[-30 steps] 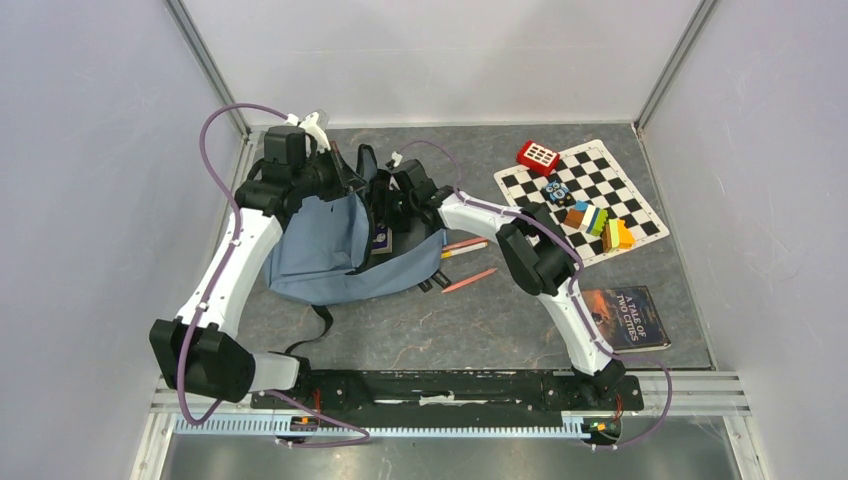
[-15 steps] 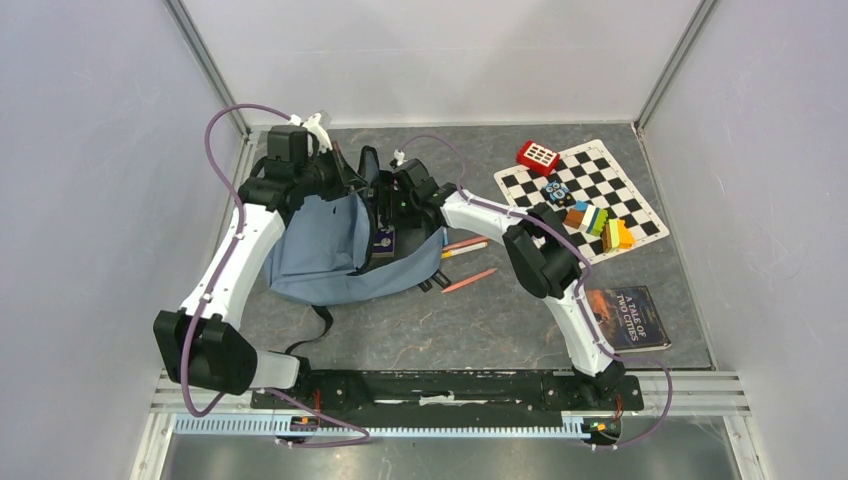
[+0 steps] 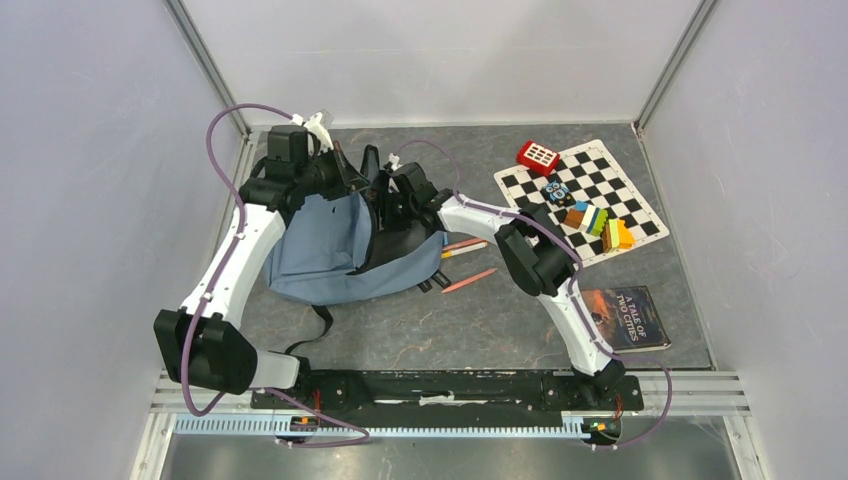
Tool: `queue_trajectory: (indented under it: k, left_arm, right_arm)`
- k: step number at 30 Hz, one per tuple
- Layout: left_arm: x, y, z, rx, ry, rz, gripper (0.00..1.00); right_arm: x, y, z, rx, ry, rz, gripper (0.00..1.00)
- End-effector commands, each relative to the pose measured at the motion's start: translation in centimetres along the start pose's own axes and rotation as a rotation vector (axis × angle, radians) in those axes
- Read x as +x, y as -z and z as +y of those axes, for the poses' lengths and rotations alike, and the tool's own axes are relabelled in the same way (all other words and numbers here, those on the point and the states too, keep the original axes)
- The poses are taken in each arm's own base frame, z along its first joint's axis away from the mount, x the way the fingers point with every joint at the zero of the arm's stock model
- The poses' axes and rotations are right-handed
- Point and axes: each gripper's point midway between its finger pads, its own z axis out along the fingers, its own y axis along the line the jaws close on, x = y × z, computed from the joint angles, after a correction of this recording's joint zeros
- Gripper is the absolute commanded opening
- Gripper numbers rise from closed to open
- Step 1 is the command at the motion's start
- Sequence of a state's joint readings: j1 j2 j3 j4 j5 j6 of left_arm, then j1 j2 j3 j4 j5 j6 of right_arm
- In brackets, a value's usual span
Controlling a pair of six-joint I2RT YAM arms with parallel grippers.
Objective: Pack the student bag
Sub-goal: Place the book in the student bag.
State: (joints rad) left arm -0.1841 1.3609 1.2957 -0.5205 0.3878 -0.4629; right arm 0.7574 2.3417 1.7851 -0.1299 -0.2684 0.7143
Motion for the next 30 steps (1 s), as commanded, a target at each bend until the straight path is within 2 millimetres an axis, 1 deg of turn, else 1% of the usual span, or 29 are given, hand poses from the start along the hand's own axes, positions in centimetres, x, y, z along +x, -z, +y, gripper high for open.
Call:
queue_trajectory:
  k: [1, 2, 6, 8, 11, 13, 15, 16, 18, 21, 22, 23, 25, 26, 27, 28, 29, 30]
  left_arm:
    - [-1.7, 0.2, -1.7, 0.083, -0.006, -0.061, 0.02]
    - [-1.7, 0.2, -1.7, 0.085, -0.006, -0.06, 0.02]
    - [-1.3, -0.2, -1.6, 0.09, 0.0, -0.049, 0.02]
    - [-1.2, -0.2, -1.4, 0.085, -0.002, -0.049, 0.02]
    - [-1.1, -0.2, -1.1, 0.072, -0.001, -0.054, 0.02]
    - [-1.1, -0.2, -0.8, 0.062, 0.001, -0.054, 0.02]
    - [-1.1, -0.2, -0.6, 0.055, 0.001, -0.054, 0.02]
    - [-1.3, -0.1, -0.5, 0.049, -0.002, -0.06, 0.02]
    - [-1.5, 0.0, 0.0, 0.032, -0.004, -0.068, 0.02]
    - [-1.9, 0.2, 0.7, 0.001, 0.005, -0.084, 0.02]
    - [-2.0, 0.3, 0.9, -0.005, 0.005, -0.092, 0.02]
    - [-2.0, 0.3, 1.0, -0.009, 0.005, -0.099, 0.02]
    - [-1.9, 0.4, 1.2, -0.014, 0.007, -0.107, 0.02]
    - [-1.8, 0.4, 1.3, -0.014, 0.008, -0.106, 0.02]
    - [-1.7, 0.4, 1.4, -0.018, 0.007, -0.103, 0.02]
    - [-1.5, 0.3, 1.6, -0.021, 0.006, -0.097, 0.02]
    - [-1.3, 0.3, 1.8, -0.025, 0.004, -0.092, 0.02]
    - [-1.1, 0.2, 2.0, -0.031, 0.004, -0.086, 0.02]
  right_arm:
    - [-1.0, -1.2, 4.4, -0.161, 0.04, -0.038, 0.37]
    - [-1.4, -1.3, 4.9, -0.187, 0.045, -0.056, 0.38]
    - [-1.9, -2.2, 5.7, -0.233, 0.058, -0.066, 0.39]
    - [-2.5, -2.2, 6.2, -0.252, 0.07, -0.075, 0.41]
    - [-3.2, -1.4, 6.9, -0.258, 0.103, -0.097, 0.44]
    - [-3.5, -0.6, 7.2, -0.258, 0.136, -0.108, 0.48]
    - [-3.7, 0.6, 7.4, -0.249, 0.169, -0.106, 0.55]
    - [-3.8, 1.4, 7.8, -0.252, 0.191, -0.106, 0.59]
    - [-3.5, 3.3, 7.5, -0.229, 0.234, -0.095, 0.66]
    - [-4.0, 7.3, 6.8, -0.16, 0.295, -0.107, 0.77]
    - [-4.0, 8.4, 5.5, -0.11, 0.307, -0.102, 0.81]
    - [-4.4, 9.9, 4.9, -0.072, 0.329, -0.115, 0.85]
    - [-4.5, 12.6, 2.1, 0.016, 0.336, -0.118, 0.9]
    - [-4.5, 14.3, 1.2, 0.042, 0.332, -0.129, 0.92]
    - [-4.1, 15.8, -0.2, 0.06, 0.319, -0.13, 0.93]
    - [-4.1, 17.7, -1.0, 0.072, 0.31, -0.15, 0.94]
    - [-3.6, 19.2, -2.7, 0.103, 0.289, -0.154, 0.95]
    - [-3.8, 21.3, -4.0, 0.131, 0.271, -0.181, 0.95]
